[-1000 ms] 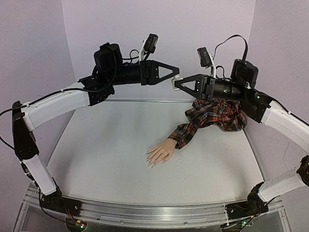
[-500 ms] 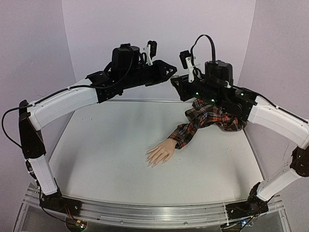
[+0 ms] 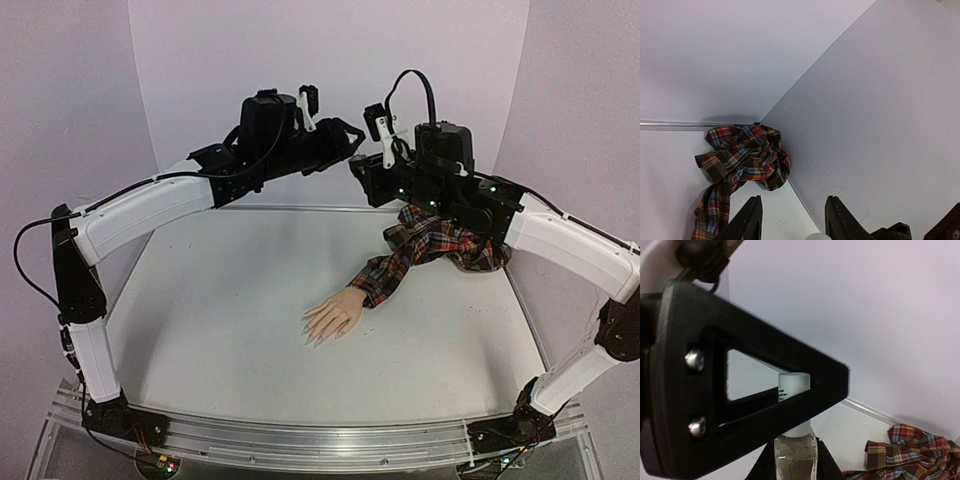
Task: Paint the nails
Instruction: Open the cap of the nail polish bottle.
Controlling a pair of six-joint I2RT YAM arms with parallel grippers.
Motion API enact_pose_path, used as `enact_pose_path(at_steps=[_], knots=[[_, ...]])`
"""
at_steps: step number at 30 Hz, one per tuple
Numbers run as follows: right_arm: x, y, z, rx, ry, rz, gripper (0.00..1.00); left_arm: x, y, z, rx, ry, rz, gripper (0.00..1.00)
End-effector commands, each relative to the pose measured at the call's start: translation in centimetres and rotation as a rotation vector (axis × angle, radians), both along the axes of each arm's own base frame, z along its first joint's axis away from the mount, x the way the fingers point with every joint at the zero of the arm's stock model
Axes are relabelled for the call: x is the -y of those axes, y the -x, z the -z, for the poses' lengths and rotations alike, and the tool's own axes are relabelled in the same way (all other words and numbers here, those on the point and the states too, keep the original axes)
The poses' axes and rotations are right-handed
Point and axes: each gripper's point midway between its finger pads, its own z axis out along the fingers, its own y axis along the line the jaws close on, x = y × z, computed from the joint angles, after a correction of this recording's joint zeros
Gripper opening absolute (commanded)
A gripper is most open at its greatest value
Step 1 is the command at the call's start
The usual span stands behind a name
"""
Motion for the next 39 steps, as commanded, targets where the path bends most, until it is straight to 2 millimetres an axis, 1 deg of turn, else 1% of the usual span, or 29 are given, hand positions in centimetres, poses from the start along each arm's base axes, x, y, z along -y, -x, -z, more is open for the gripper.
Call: enact_pose_path(at_steps=[1,4,8,11,14,16,19,22,24,27,29,31,36,39], knots=[[-0.3,3.8,-5.1,0.043,-0.156,-0.195,0.00,-2.5,3.9,-7.7,0.194,0.136,0.139,0.56],[-0.2,5.6,-5.6,0.012,-0.203,-0.298,0.00,-2.8,7.5,-8.9,0.277,0.150,0.298,0.64],[0.1,8.0,-5.8,-0.066,-0.269,-0.491,0.00,-4.1,12.2,-9.2,0.366,0.181,0.506,0.70],[0.3,9.6,-6.6,-0.122,-0.326,-0.622,0.00,-4.3,14.5,-8.8,0.392,0.185,0.620,0.70],[0.2,11.0,-7.5,-0.172,-0.377,-0.741,0.00,-4.1,15.9,-8.6,0.400,0.211,0.708,0.67],[-0.1,11.9,-8.2,-0.178,-0.399,-0.816,0.00,-4.0,16.3,-8.7,0.408,0.230,0.741,0.66],[-0.2,12.6,-8.5,-0.188,-0.415,-0.863,0.00,-3.5,15.9,-8.8,0.395,0.225,0.742,0.61],[0.0,12.3,-8.4,-0.193,-0.428,-0.851,0.00,-3.5,15.9,-9.1,0.403,0.228,0.743,0.55],[0.2,12.0,-8.2,-0.198,-0.432,-0.840,0.00,-3.7,15.9,-9.3,0.408,0.231,0.736,0.55],[0.2,11.9,-8.1,-0.207,-0.438,-0.852,0.00,-3.7,15.9,-9.2,0.408,0.229,0.733,0.59],[-0.1,12.0,-8.0,-0.221,-0.437,-0.880,0.00,-3.4,15.9,-9.0,0.400,0.224,0.752,0.58],[-0.4,12.1,-8.0,-0.233,-0.436,-0.908,0.00,-3.0,16.1,-8.9,0.395,0.225,0.780,0.55],[-0.7,11.7,-8.0,-0.242,-0.440,-0.917,0.00,-2.6,16.0,-8.7,0.384,0.225,0.804,0.44],[-0.7,11.5,-7.9,-0.243,-0.444,-0.908,0.00,-2.5,16.1,-8.8,0.384,0.223,0.811,0.28]])
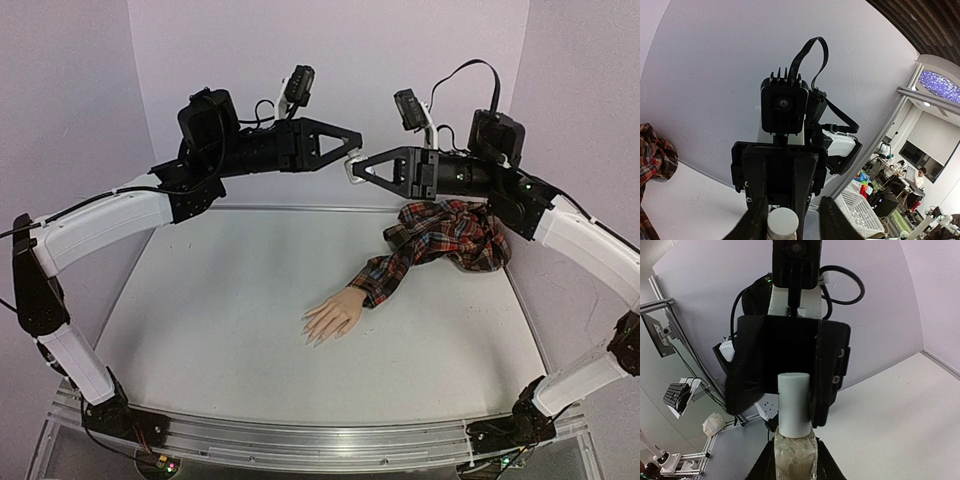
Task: Paint the nails
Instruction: Open the cap of the nail polish bottle.
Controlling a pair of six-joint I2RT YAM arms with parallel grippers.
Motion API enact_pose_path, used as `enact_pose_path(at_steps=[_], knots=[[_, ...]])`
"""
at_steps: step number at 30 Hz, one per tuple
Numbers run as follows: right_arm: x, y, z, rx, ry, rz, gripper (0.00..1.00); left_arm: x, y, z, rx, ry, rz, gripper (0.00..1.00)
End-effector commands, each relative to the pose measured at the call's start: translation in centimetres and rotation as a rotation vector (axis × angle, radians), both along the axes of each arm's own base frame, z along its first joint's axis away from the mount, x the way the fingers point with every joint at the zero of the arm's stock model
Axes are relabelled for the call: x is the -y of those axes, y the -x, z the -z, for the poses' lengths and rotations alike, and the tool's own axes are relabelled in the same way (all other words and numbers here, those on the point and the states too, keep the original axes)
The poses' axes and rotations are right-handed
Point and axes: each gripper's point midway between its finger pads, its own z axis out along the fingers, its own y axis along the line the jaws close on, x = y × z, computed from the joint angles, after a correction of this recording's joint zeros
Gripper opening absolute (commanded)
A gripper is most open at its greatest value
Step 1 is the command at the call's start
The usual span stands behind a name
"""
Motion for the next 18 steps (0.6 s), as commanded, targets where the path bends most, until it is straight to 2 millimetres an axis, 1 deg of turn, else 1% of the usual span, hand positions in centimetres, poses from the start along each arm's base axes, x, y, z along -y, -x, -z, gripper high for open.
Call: enact_pose_path(at_steps=[1,6,8,10,11,13,14,16,18], knots=[[0.4,0.1,-2.6,0.063,-0.064,-0.003,0.00,-0.5,0.9,-2.7,0.062,0.052,0.033,0.25],[0.8,-0.9,-2.7,0.070,-0.070,0.068,0.00,-0.4,0.1,-2.4,0.058,0.030,-0.012,0.12],[1.1,-1.9,-2.5,0.073,-0.066,0.136,0.00,-0.3,-0.6,-2.2,0.057,0.016,-0.057,0.09],[1.6,-3.2,-2.2,0.087,-0.047,0.228,0.00,-0.1,-1.9,-1.9,0.045,-0.011,-0.134,0.03],[2.0,-4.1,-1.8,0.089,-0.022,0.291,0.00,0.0,-2.9,-1.6,0.035,-0.032,-0.188,0.00],[2.8,-6.1,-0.8,0.090,0.032,0.431,0.00,0.1,-5.2,-1.0,-0.002,-0.074,-0.316,0.00],[3.3,-7.1,-0.3,0.098,0.068,0.506,0.00,0.0,-6.5,-0.7,-0.025,-0.092,-0.385,0.00],[4.6,-9.5,0.9,0.122,0.148,0.691,0.00,-0.6,-9.9,0.8,-0.101,-0.140,-0.563,0.00],[5.5,-10.9,1.7,0.172,0.230,0.847,0.00,-1.3,-12.6,2.1,-0.179,-0.161,-0.702,0.00]])
